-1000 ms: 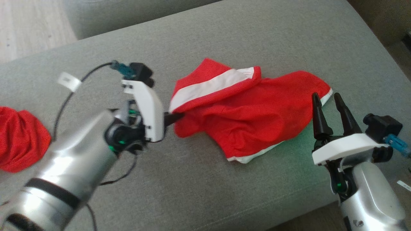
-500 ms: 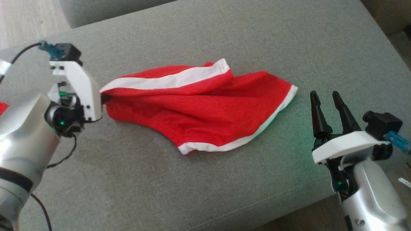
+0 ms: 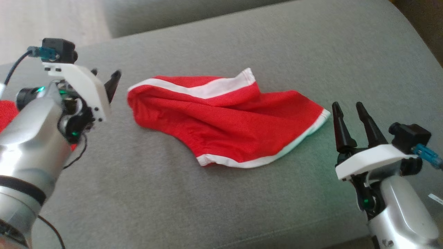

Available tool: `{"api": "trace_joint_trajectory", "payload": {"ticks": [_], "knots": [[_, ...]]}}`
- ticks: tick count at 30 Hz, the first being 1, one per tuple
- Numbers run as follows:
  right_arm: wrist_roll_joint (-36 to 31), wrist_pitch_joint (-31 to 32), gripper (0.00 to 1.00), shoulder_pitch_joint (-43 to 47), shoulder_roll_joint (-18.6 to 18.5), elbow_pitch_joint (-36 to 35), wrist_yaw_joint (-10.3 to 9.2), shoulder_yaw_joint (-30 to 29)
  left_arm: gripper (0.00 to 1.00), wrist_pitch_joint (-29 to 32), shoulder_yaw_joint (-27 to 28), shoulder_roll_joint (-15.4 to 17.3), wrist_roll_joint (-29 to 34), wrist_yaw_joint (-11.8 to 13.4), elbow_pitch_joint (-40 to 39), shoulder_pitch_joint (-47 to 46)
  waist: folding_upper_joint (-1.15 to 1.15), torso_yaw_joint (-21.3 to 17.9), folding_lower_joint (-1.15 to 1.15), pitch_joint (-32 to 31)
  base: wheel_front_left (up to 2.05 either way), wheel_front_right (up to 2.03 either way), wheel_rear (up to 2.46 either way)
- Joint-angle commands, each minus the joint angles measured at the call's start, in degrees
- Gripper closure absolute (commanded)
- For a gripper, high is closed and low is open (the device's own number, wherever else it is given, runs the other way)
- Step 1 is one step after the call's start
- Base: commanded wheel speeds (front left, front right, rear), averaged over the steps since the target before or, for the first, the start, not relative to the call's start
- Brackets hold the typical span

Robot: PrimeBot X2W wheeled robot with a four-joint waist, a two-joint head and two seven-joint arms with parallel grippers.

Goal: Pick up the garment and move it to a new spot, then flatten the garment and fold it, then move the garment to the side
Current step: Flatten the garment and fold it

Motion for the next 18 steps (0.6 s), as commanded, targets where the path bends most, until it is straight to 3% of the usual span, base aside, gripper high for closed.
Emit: {"api": "trace_joint_trajectory", "payload": {"ticks": [1, 5, 8, 11, 12, 18], "knots": [[-0.51, -0.18, 0.0, 0.16, -0.92, -2.41, 0.43, 0.42, 0.0, -4.11, 2.19, 1.39, 0.67, 0.79, -2.44, -1.82, 0.0, 2.22, 0.0, -2.07, 0.0, 0.0, 0.0], [-0.74, -0.48, 0.0, 1.99, -0.97, -3.49, 0.43, 0.12, 0.0, -15.83, 4.41, 0.5, 1.34, 4.94, -7.33, 2.37, 0.0, 4.3, 0.0, -4.03, 0.0, 0.0, 0.0], [-0.92, -1.11, 0.0, 3.41, -1.03, -4.48, 0.43, -0.26, 0.0, -20.6, 5.73, 0.82, 2.58, 8.75, -13.04, 6.79, 0.0, 5.42, 0.0, -4.98, 0.0, 0.0, 0.0], [-1.04, -1.81, 0.0, 4.81, -1.36, -4.97, 0.43, -0.12, 0.0, -21.8, 9.11, 2.0, 5.21, 13.92, -20.62, 11.72, 0.0, 6.47, 0.0, -5.41, 0.0, 0.0, 0.0], [-1.04, -1.81, 0.0, 4.81, -1.36, -4.97, 0.43, -0.12, 0.0, -21.8, 9.11, 2.0, 5.21, 13.92, -20.62, 11.72, 0.0, 6.47, 0.0, -5.41, 0.0, 0.0, 0.0], [-1.92, -5.09, 0.0, 7.06, -2.71, -5.52, 0.43, 0.36, 0.0, -21.89, 22.56, 1.59, 18.84, 23.46, -42.66, 27.99, 0.0, 7.67, 0.0, -5.73, 0.0, 0.0, 0.0]]}}
